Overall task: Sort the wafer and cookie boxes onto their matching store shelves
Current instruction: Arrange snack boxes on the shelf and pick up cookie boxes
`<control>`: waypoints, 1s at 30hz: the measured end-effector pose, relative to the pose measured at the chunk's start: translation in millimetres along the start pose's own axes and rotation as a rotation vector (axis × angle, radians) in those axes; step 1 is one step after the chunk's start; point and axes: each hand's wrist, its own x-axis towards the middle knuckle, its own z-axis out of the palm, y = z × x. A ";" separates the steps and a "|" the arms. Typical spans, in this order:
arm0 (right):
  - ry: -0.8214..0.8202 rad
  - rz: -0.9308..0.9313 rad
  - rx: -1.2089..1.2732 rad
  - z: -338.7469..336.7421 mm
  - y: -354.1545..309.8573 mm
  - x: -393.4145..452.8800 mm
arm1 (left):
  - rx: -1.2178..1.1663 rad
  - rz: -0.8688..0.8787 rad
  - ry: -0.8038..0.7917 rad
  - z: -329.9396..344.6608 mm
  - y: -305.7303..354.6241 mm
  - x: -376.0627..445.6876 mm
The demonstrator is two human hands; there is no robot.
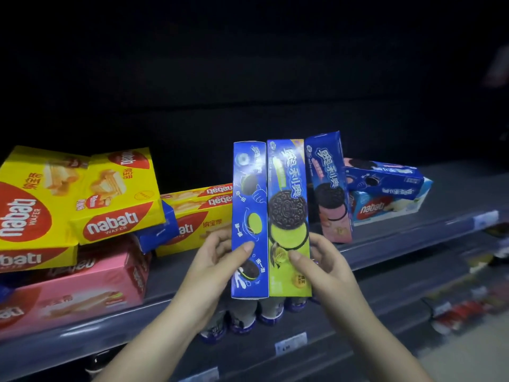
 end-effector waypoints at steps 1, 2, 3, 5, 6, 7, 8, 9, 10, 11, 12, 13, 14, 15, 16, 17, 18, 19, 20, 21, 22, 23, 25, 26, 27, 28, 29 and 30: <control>-0.012 -0.014 0.000 -3.1 0.0 -0.8 | -0.005 0.011 0.005 2.7 -0.8 -2.6; -0.026 -0.029 -0.001 -7.4 -0.5 -1.0 | -0.009 0.025 0.009 6.1 -0.6 -4.7; -0.038 -0.047 -0.004 -12.5 -2.4 -0.6 | -0.005 0.044 0.007 10.8 0.9 -6.2; -0.056 -0.096 0.002 -23.3 -9.8 3.1 | 0.016 0.087 0.000 24.6 7.1 -7.0; -0.060 -0.114 0.010 -29.0 -15.1 5.8 | 0.034 0.105 -0.005 33.7 10.7 -6.1; -0.061 -0.124 0.019 -35.9 -21.9 8.6 | 0.051 0.119 -0.005 44.1 14.3 -4.6; -0.060 -0.127 0.026 -43.1 -29.9 10.8 | 0.059 0.130 0.000 55.8 17.7 -2.8; -0.057 -0.124 0.024 -51.2 -38.8 12.7 | 0.066 0.143 0.015 69.0 21.4 -1.7; -0.055 -0.118 0.009 -60.5 -47.9 13.8 | 0.078 0.160 0.040 83.7 24.5 -1.0; -0.058 -0.110 -0.004 -70.2 -56.6 14.3 | 0.091 0.173 0.067 99.4 26.9 -0.9; -0.062 -0.103 -0.005 -80.7 -64.4 14.9 | 0.103 0.182 0.089 115.6 28.5 -1.3; -0.069 -0.086 0.009 -91.6 -72.2 14.9 | 0.112 0.185 0.098 132.2 29.6 -2.7; -0.074 -0.060 0.033 -102.3 -79.3 15.4 | 0.116 0.185 0.096 148.3 30.6 -4.0; -0.070 -0.030 0.061 -112.6 -86.6 16.7 | 0.115 0.180 0.082 163.9 32.7 -4.2; -0.056 -0.008 0.082 -122.3 -94.3 19.0 | 0.114 0.171 0.070 177.6 34.6 -2.3; -0.034 0.003 0.088 -132.4 -100.4 22.7 | 0.108 0.155 0.053 190.1 36.5 1.4; -0.017 0.009 0.079 -143.0 -105.2 28.1 | 0.090 0.133 0.026 201.2 37.3 5.8; -0.004 0.019 0.063 -152.7 -109.7 33.6 | 0.062 0.092 0.014 211.8 36.9 10.8; 0.008 0.036 0.055 -160.8 -114.5 38.4 | 0.021 0.055 0.017 221.5 36.3 16.6; 0.011 0.054 0.067 -169.5 -118.1 43.6 | -0.008 0.016 0.036 231.3 36.3 20.2; 0.009 0.074 0.092 -179.2 -119.8 49.2 | -0.003 -0.017 0.039 236.8 33.9 25.8; 0.006 0.094 0.116 -187.6 -120.9 53.6 | -0.017 -0.015 0.023 239.7 31.4 26.7; -0.018 0.134 0.159 -198.1 -123.2 59.4 | -0.020 -0.017 0.076 245.3 26.1 36.1; -0.032 0.148 0.183 -202.3 -123.5 62.8 | -0.193 -0.051 0.162 246.6 22.9 43.3; -0.054 0.154 0.211 -206.1 -122.8 66.0 | -0.303 -0.037 0.208 250.2 17.4 47.0; -0.077 0.152 0.228 -208.3 -123.0 68.2 | -0.286 -0.025 0.197 252.0 14.1 49.9; -0.099 0.139 0.234 -210.3 -123.3 69.7 | -0.160 0.027 0.137 251.4 9.5 48.5; -0.119 0.121 0.235 -213.4 -123.2 71.1 | -0.031 0.098 0.000 255.0 5.9 46.5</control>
